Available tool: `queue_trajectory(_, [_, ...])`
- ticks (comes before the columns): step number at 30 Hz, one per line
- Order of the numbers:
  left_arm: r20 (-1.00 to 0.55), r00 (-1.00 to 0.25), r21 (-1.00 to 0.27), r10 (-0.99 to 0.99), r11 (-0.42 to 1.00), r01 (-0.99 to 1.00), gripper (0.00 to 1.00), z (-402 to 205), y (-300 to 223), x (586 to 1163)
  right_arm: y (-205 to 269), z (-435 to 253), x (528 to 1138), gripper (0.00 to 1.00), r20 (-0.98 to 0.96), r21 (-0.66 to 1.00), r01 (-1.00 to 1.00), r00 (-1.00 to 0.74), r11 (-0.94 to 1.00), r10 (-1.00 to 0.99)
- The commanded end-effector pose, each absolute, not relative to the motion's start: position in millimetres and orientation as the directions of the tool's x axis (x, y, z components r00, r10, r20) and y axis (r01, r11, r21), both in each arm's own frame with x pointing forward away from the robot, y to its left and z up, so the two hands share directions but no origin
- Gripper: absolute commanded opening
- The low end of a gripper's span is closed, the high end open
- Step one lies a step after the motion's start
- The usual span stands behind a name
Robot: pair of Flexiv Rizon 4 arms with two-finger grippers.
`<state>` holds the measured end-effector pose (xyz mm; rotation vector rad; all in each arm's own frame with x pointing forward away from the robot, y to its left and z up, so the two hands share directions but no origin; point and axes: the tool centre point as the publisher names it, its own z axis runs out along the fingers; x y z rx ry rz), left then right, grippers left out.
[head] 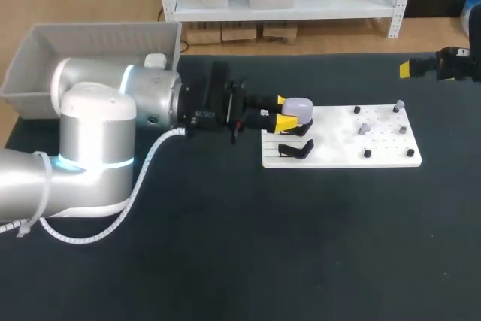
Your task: Pick up each earbud case from the left stands, insert the matching earbuds, close the lid, and place the case in the box.
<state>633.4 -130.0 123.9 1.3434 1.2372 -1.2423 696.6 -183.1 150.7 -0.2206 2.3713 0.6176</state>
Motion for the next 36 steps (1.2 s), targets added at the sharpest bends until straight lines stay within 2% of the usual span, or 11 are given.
queue_trajectory(1, [-0.996, -0.005, -0.012, 0.089, -0.082, 0.997, 0.0, 125, -130, 629, -184, 150, 697, 1.0, -0.647, 0.376, -0.314, -0.762, 0.872, 0.004])
queue_trajectory(14, [-0.997, -0.001, -0.009, 0.082, -0.099, 0.995, 0.0, 126, -133, 626, -184, 150, 697, 1.0, -0.647, 0.376, -0.314, -0.762, 0.872, 0.004])
queue_trajectory(21, [-0.997, -0.001, -0.009, 0.082, -0.099, 0.995, 0.0, 126, -133, 626, -146, 178, 669, 1.0, -0.703, 0.271, -0.403, -0.704, 0.874, -0.106])
queue_trajectory(36, [-0.997, -0.001, -0.009, 0.082, -0.099, 0.995, 0.0, 126, -133, 626, -76, 188, 621, 1.0, -0.704, 0.316, -0.497, -0.694, 0.809, -0.151])
